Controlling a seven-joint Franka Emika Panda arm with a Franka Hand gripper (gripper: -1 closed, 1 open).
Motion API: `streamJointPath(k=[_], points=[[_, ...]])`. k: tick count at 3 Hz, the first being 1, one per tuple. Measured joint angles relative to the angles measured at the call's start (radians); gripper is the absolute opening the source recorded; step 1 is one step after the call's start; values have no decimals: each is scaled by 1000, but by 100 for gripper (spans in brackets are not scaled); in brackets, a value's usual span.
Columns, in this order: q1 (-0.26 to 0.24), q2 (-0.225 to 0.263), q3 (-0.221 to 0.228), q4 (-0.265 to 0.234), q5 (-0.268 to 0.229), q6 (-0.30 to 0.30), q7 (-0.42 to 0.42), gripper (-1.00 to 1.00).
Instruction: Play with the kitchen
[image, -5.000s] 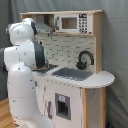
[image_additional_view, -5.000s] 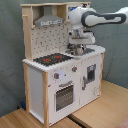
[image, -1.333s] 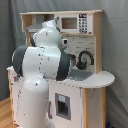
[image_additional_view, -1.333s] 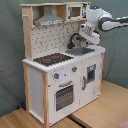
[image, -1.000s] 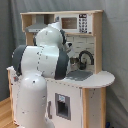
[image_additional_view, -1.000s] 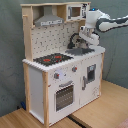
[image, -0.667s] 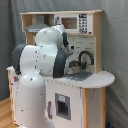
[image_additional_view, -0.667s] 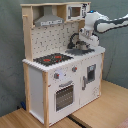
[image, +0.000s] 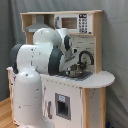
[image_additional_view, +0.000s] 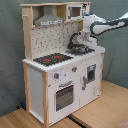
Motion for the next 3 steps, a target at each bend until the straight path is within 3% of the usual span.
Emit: streamJointPath(k=[3], points=[[-2,-193,-57,60,187,12,-206,-100]])
